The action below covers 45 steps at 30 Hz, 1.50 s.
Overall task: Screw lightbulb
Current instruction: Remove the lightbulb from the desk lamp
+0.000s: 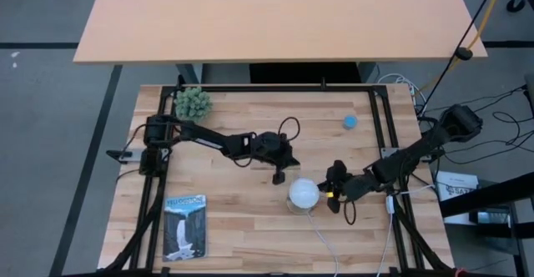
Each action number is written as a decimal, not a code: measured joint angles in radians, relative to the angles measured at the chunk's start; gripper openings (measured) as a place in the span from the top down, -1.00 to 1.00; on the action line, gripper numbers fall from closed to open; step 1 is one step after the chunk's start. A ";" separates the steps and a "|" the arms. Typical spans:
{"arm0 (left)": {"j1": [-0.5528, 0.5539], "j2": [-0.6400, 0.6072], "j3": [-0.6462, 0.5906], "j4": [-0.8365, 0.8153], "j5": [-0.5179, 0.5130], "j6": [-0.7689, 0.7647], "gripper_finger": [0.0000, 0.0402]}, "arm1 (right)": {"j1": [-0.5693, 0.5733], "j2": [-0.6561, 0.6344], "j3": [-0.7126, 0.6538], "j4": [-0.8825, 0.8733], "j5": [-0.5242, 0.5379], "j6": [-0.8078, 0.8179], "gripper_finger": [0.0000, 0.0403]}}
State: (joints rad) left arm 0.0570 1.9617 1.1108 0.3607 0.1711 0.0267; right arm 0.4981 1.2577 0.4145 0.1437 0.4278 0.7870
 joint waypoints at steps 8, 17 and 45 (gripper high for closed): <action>0.012 -0.239 0.001 -0.434 -0.088 -0.046 1.00 | 0.004 0.037 -0.001 0.009 -0.007 0.013 1.00; -0.212 -0.322 0.001 -0.581 -0.065 -0.280 1.00 | 0.003 0.037 0.000 0.009 0.012 -0.024 1.00; -0.357 0.105 0.263 -0.411 -0.239 -0.259 1.00 | 0.131 0.051 0.000 -0.311 -0.032 0.342 1.00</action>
State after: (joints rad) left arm -0.2995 2.0668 1.3735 -0.0500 -0.0678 -0.2327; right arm 0.6288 1.3087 0.4141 -0.1673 0.3963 1.1292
